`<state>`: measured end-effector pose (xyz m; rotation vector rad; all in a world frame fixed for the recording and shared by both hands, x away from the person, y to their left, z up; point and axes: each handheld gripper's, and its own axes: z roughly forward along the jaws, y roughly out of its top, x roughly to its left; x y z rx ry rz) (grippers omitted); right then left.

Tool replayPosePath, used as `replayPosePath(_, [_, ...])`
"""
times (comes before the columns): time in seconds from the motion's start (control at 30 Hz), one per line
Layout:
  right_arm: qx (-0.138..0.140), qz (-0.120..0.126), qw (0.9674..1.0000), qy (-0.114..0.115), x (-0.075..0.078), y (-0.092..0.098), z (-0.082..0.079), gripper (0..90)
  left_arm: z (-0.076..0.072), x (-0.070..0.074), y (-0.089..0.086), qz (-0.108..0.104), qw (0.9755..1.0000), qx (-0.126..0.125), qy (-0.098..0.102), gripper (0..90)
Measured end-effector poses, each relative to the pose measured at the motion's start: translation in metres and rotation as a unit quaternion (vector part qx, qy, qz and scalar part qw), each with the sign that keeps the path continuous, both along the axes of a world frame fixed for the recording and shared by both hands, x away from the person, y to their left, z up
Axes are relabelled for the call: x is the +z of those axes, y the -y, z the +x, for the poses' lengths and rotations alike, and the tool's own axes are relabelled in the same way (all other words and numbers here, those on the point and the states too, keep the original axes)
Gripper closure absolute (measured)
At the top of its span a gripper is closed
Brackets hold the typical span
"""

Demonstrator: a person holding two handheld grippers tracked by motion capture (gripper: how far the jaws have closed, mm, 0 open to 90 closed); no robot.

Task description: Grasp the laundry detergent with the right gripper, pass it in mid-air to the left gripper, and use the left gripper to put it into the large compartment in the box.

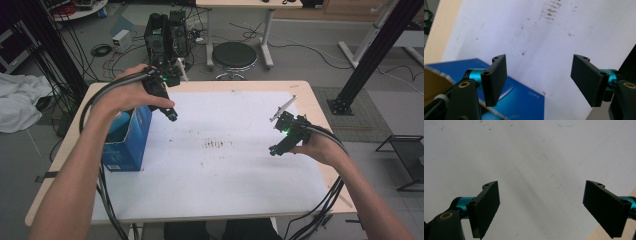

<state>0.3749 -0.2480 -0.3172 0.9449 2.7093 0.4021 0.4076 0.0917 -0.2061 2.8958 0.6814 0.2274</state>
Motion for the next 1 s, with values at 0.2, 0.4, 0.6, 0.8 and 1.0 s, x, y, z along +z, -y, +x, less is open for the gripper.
replayPosePath(0.2, [-0.006,0.0,1.0,0.001,0.001,0.001,-0.002,13.3,0.0,-0.021,0.023,-0.007,0.9994,-0.03,-0.019,22.8])
replayPosePath(0.4, [-0.001,0.001,1.0,0.003,0.001,0.003,-0.002,13.3,-0.002,-0.047,0.039,0.001,0.9987,-0.039,-0.032,22.8])
replayPosePath(0.6, [0.0,0.002,1.0,0.006,0.002,0.004,-0.002,13.3,-0.002,-0.07,0.046,0.001,0.9979,-0.041,-0.049,22.8])
replayPosePath(0.8, [-0.011,0.001,0.9999,-0.004,0.001,0.004,0.0,13.3,0.0,-0.086,0.05,0.005,0.9974,-0.041,-0.058,22.8])
replayPosePath(1.0, [-0.009,0.002,1.0,0.0,0.0,0.005,0.003,13.3,0.0,-0.087,0.05,0.007,0.9977,-0.04,-0.055,22.8])
